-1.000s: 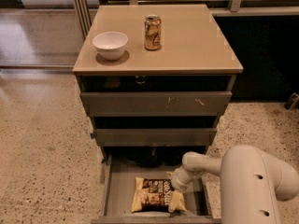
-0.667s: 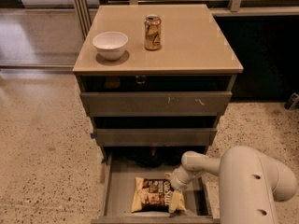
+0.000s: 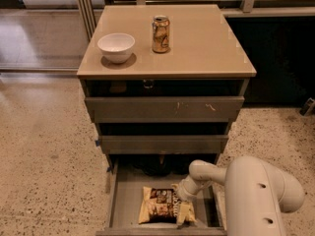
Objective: Pick brown chip bag from bottom drawer and place on counter
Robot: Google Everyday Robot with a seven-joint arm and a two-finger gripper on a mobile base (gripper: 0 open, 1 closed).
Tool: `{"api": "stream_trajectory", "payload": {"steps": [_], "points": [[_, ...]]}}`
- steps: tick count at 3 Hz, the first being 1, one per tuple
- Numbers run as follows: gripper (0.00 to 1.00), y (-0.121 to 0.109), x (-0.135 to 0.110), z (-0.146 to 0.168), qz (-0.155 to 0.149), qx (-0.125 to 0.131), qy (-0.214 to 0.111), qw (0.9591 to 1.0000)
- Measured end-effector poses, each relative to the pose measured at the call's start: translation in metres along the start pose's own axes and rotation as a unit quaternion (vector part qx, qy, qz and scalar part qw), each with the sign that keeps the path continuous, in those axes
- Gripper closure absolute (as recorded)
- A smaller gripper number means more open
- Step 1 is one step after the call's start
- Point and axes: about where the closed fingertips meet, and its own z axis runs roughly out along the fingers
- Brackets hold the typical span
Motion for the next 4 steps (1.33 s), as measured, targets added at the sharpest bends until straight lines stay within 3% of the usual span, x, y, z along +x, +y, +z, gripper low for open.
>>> {"api": "stream_trajectory", "payload": {"steps": [2,3,4], "points": [[0.0,-0.0059,0.0062,0.0139,0.008,0.012,0.001,0.9999],[0.08,-0.006,0.0064,0.0144,0.009,0.013,0.001,0.9999],[0.27,-0.006,0.0064,0.0144,0.009,0.013,0.001,0.9999]]}}
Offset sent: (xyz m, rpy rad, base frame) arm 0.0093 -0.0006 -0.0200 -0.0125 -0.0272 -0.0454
